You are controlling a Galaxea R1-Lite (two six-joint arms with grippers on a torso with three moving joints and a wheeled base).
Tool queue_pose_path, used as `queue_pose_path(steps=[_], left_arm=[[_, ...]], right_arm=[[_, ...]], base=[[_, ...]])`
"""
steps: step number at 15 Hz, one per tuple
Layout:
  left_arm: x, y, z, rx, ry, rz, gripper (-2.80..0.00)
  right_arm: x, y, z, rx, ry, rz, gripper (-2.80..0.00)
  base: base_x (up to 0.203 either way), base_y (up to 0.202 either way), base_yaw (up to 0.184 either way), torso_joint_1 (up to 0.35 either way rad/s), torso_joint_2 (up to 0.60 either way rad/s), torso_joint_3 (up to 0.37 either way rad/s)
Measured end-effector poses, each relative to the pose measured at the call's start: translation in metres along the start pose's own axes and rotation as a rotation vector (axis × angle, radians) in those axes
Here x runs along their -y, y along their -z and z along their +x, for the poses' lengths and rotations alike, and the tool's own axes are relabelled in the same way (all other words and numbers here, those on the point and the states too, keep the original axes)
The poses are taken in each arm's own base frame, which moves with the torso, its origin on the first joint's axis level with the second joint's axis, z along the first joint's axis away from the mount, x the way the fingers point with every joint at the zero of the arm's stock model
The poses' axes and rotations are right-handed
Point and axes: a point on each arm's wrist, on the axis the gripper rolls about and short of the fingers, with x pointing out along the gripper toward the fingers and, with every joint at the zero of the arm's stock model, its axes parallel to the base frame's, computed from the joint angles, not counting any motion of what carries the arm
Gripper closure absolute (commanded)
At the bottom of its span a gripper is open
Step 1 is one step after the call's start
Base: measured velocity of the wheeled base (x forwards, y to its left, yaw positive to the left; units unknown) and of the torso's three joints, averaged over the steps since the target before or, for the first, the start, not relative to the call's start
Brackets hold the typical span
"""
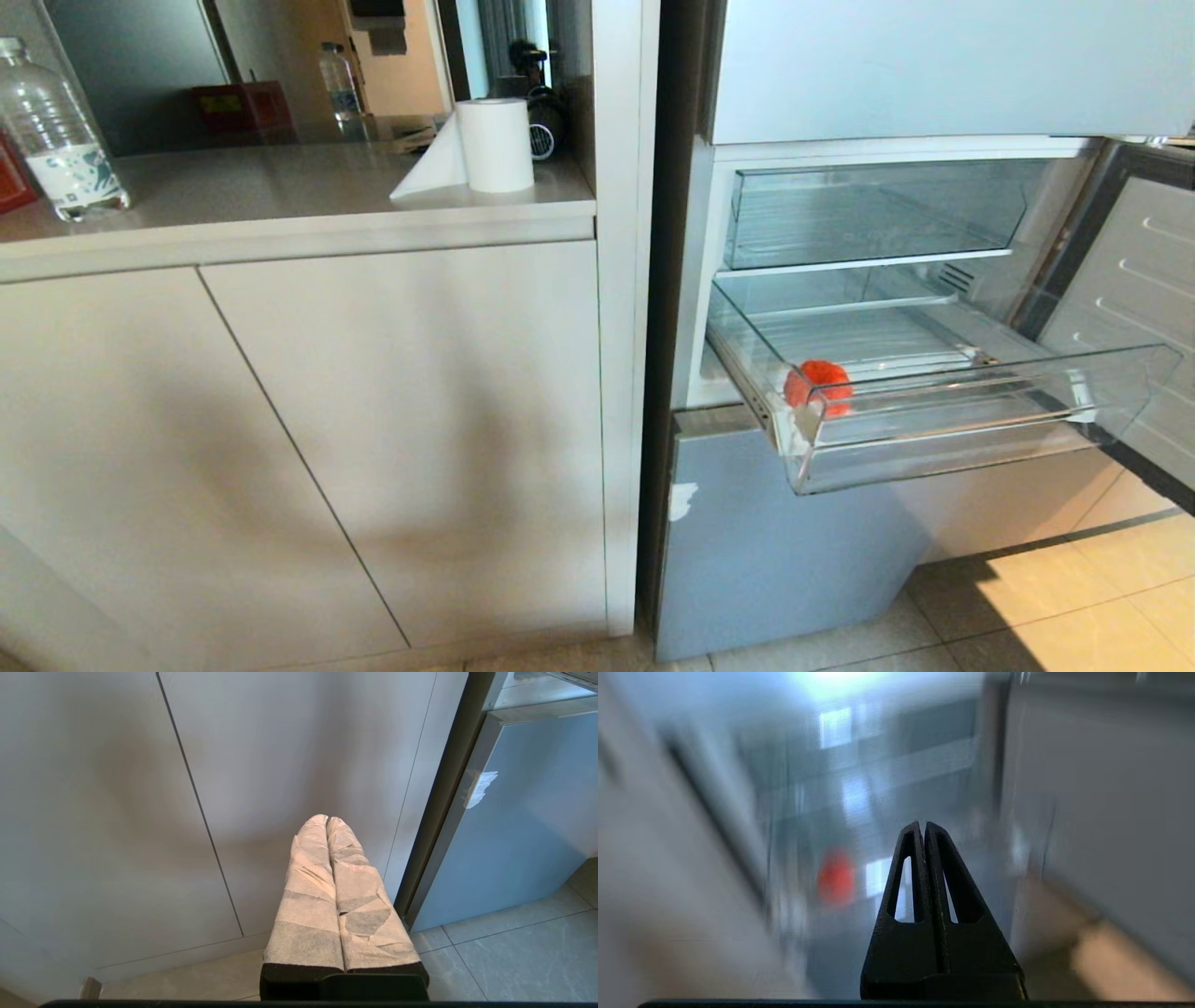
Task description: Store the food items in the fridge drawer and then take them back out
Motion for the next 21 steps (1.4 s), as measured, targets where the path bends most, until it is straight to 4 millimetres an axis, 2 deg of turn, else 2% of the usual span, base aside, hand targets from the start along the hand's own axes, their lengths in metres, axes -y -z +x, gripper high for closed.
queue_pose_path(steps=[2, 4, 6, 7, 11, 21], left_arm=[[0.000, 0.000, 0.000, 0.000, 0.000, 0.000, 0.00], [0.000, 0.000, 0.000, 0.000, 0.000, 0.000, 0.00], [0.000, 0.000, 0.000, 0.000, -0.001, -0.001, 0.00], [0.000, 0.000, 0.000, 0.001, -0.001, -0.007, 0.00], [0.000, 0.000, 0.000, 0.001, 0.000, -0.010, 0.00], [0.000, 0.000, 0.000, 0.001, 0.000, -0.016, 0.00]], right_arm=[[0.010, 0.063, -0.028, -0.185, -0.046, -0.083, 0.00], [0.020, 0.117, -0.047, -0.271, -0.091, -0.189, 0.00], [0.029, 0.162, -0.059, -0.290, -0.118, -0.247, 0.00], [0.032, 0.174, -0.061, -0.283, -0.117, -0.227, 0.00], [0.035, 0.186, -0.065, -0.239, -0.116, -0.172, 0.00], [0.036, 0.188, -0.066, -0.236, -0.088, -0.146, 0.00]], base=[[0.000, 0.000, 0.000, 0.000, 0.00, 0.000], [0.000, 0.000, 0.000, 0.000, 0.00, 0.000], [0.000, 0.000, 0.000, 0.000, 0.00, 0.000], [0.000, 0.000, 0.000, 0.000, 0.00, 0.000], [0.000, 0.000, 0.000, 0.000, 0.00, 0.000], [0.007, 0.000, -0.001, 0.000, 0.00, 0.001]])
